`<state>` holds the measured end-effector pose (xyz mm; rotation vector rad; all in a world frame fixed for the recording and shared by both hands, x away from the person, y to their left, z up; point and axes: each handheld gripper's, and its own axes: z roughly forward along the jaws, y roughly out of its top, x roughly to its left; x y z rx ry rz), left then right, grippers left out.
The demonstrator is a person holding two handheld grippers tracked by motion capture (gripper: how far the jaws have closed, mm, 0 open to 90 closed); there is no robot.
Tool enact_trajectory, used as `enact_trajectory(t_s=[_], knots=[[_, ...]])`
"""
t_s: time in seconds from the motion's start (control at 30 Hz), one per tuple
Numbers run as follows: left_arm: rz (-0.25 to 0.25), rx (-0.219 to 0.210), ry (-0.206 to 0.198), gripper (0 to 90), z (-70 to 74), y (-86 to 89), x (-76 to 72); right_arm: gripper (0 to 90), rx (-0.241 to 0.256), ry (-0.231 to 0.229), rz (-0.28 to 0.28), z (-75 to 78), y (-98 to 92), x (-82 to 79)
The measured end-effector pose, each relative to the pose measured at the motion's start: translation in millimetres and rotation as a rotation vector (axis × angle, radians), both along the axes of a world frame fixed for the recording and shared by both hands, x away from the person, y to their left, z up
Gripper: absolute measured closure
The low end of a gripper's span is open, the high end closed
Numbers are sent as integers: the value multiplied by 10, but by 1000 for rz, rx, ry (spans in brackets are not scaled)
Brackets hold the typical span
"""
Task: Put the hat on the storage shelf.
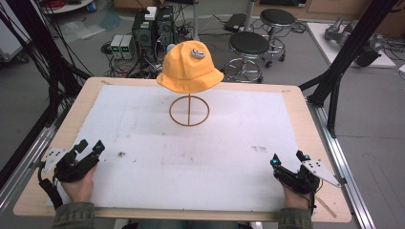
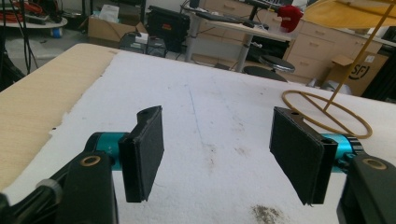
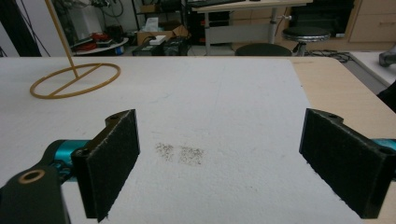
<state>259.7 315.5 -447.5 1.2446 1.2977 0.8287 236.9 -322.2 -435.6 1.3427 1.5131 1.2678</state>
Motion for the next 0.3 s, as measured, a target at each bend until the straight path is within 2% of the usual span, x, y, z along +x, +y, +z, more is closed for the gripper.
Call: enact_trajectory(t_s=[0.3], knots=[[-1,1,0,353,-1,-1,5,109,-5,8,4,-4,7,-1]])
